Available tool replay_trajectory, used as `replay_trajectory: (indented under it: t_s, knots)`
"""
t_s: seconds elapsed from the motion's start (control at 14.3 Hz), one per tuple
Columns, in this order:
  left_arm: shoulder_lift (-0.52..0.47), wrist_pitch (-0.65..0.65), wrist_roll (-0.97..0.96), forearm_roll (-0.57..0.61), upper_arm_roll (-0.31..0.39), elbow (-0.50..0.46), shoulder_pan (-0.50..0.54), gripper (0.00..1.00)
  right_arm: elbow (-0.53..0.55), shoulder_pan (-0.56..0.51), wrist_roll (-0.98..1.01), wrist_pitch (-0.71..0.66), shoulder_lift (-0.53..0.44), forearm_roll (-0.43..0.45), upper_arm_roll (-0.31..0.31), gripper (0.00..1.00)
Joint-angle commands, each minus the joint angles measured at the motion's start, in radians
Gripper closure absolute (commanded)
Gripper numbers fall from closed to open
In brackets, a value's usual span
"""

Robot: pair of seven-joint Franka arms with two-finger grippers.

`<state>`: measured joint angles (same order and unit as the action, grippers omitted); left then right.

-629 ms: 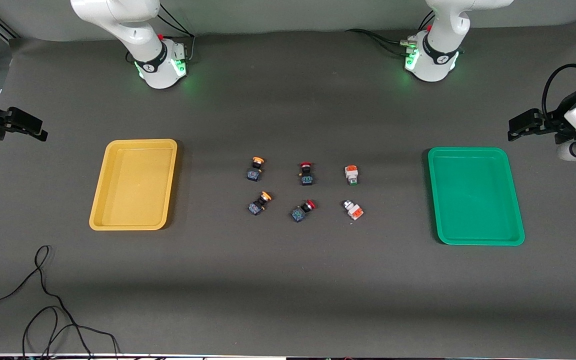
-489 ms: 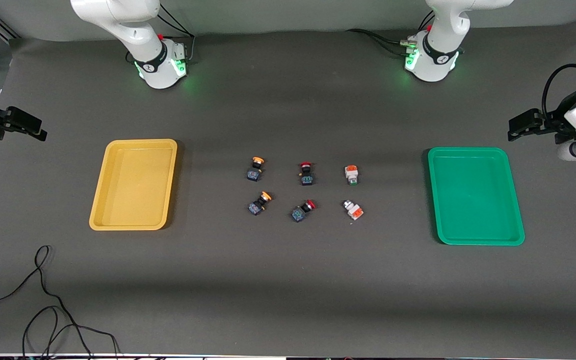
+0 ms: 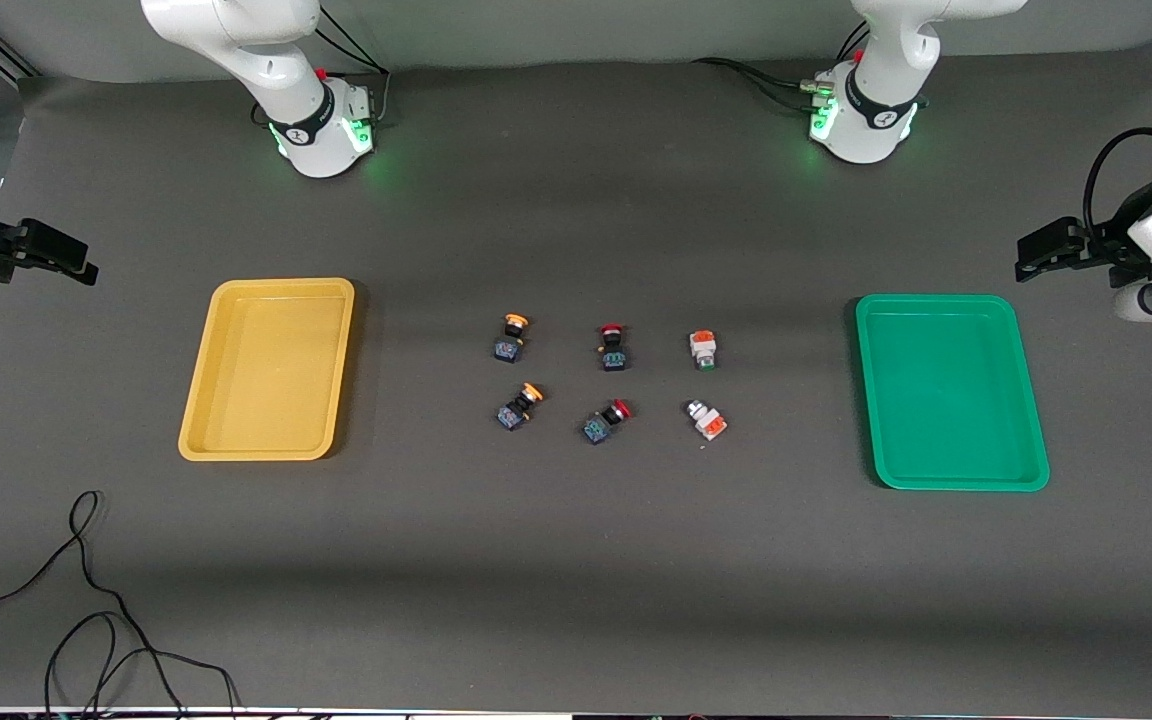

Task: Place green and yellow buttons in trays

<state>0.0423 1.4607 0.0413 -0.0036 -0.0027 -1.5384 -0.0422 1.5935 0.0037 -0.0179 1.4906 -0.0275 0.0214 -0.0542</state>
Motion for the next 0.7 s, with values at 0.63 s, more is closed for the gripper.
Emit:
replay_trajectory:
  t_s: [0.63]
  knots:
    - [-0.013,0.185,-0.197,-0.015,-0.04,-0.207,-0.126,0.0,0.112,0.079,-0.011,-0.012,-0.026,-0.115,0.016,0.0]
